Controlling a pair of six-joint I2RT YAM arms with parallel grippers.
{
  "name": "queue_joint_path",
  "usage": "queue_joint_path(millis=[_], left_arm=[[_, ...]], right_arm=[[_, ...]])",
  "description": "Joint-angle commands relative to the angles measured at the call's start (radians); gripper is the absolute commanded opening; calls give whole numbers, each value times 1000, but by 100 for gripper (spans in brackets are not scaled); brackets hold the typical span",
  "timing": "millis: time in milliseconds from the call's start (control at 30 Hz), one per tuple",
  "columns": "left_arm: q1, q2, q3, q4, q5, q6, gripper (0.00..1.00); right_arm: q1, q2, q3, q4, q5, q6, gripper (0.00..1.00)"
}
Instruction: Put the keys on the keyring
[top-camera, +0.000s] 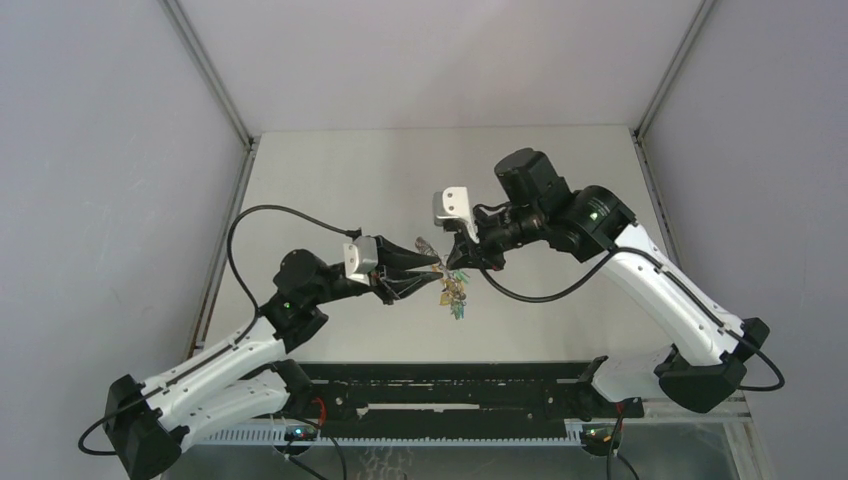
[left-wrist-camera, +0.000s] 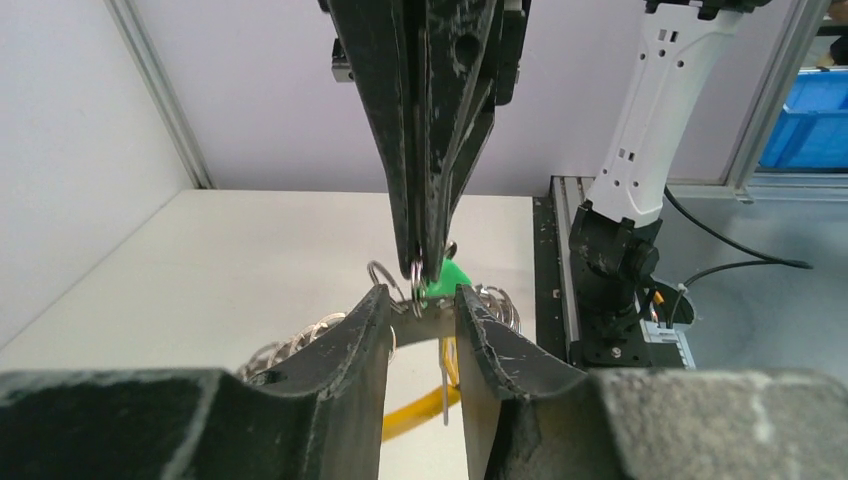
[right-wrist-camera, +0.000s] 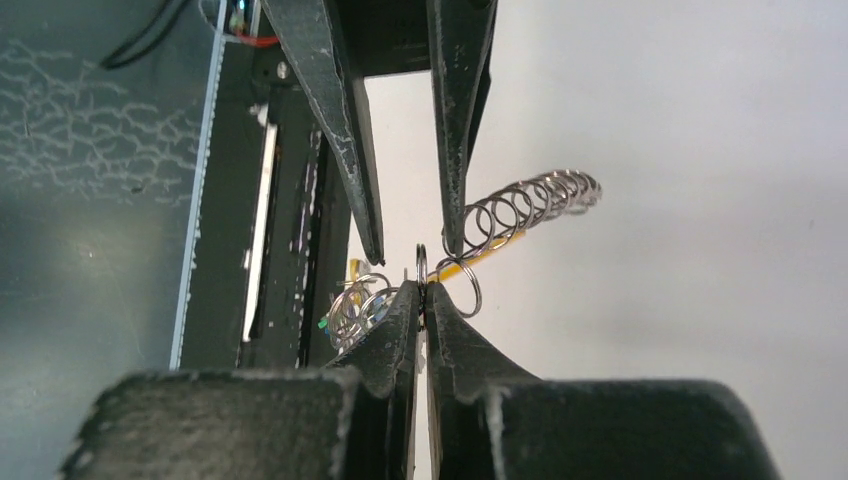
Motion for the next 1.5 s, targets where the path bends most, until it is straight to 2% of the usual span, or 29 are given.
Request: queue_joint_path(millis=[0, 367, 1033, 1133, 1233, 1267, 1467], left_arm=[[1, 2, 64, -14, 26, 22, 35], [0, 47, 95, -68, 70, 22, 36], [0, 97, 142, -154, 92, 52, 26], [1, 97, 146, -157, 95, 55, 20], [1, 99, 154, -165, 103, 60, 3], [1, 101, 158, -172, 108, 62, 1], [1, 103, 160, -190, 110, 73, 0]], right_arm=[[35, 21, 61, -71, 95, -51, 0], [64, 28, 84, -79, 144, -53, 0], [105, 44, 105, -97, 189, -63, 0], [109, 46, 107, -100, 192, -64, 0], [113, 51, 111, -106, 193, -68, 0], [115, 52, 111, -107, 195, -71, 0], [116, 42, 104, -100, 200, -65, 0]])
